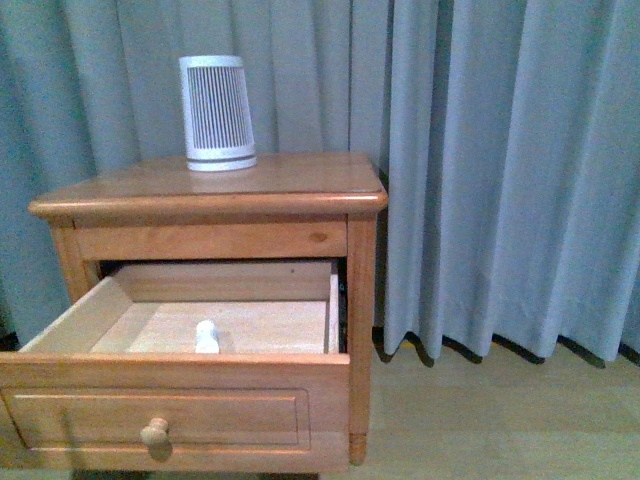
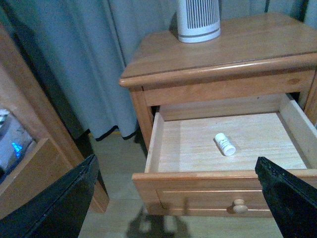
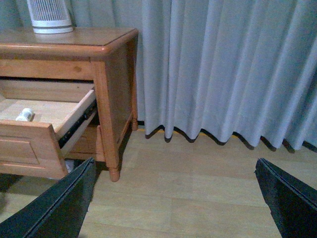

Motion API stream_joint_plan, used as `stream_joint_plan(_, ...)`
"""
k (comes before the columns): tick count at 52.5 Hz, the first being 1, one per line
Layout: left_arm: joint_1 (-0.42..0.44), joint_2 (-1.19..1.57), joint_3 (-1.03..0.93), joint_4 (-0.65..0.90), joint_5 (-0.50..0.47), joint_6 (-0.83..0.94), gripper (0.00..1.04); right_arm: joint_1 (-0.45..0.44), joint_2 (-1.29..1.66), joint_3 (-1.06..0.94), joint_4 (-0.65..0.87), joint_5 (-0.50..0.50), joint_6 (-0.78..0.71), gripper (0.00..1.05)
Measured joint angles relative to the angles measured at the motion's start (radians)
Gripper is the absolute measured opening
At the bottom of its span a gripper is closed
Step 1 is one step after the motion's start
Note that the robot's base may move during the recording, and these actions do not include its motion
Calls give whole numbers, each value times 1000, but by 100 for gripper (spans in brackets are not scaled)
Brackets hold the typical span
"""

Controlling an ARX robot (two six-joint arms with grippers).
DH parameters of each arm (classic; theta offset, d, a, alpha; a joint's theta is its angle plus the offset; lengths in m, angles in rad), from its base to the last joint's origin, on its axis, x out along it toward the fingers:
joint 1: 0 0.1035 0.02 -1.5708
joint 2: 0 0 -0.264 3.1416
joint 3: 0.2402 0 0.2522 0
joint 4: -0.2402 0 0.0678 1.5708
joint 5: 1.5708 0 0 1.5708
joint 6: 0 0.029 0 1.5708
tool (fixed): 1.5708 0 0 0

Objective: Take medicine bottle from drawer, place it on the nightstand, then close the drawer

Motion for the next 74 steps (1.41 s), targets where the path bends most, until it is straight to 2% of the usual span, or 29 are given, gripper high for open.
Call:
stream_joint_plan(3,-24,-113,-25,-80,-37,-16,98,0,0,0,0,0,0,98)
stream_joint_plan(9,-171,-381,-97,-264,-201,-42,98,0,0,0,0,0,0,98)
stream_joint_plan(13,-259,-492,-147,-276,-285,-43,98,0,0,0,0,0,0,98)
stream_joint_plan(20,-258,-551,-234,-286,-301,-82,98,0,0,0,0,0,0,98)
stream_joint_plan(29,-191,-622,-343,-312,-227,-163,98,0,0,0,0,0,0,98)
stream_joint_plan(33,-53,-712,-442,-215,8,-170,81,0,0,0,0,0,0,98)
stream_joint_plan(36,48,-739,-462,-204,89,-174,69,0,0,0,0,0,0,98)
stream_joint_plan(38,72,-768,-486,-200,101,-175,58,0,0,0,0,0,0,98)
stream_joint_plan(46,78,-779,-498,-199,113,-177,19,0,0,0,0,0,0,98)
stream_joint_plan(51,78,-779,-498,-199,113,-180,3,0,0,0,0,0,0,98)
stream_joint_plan(69,78,-779,-498,-199,113,-180,3,0,0,0,0,0,0,98)
stream_joint_plan(74,78,-779,-498,-199,114,-180,20,0,0,0,0,1,0,98)
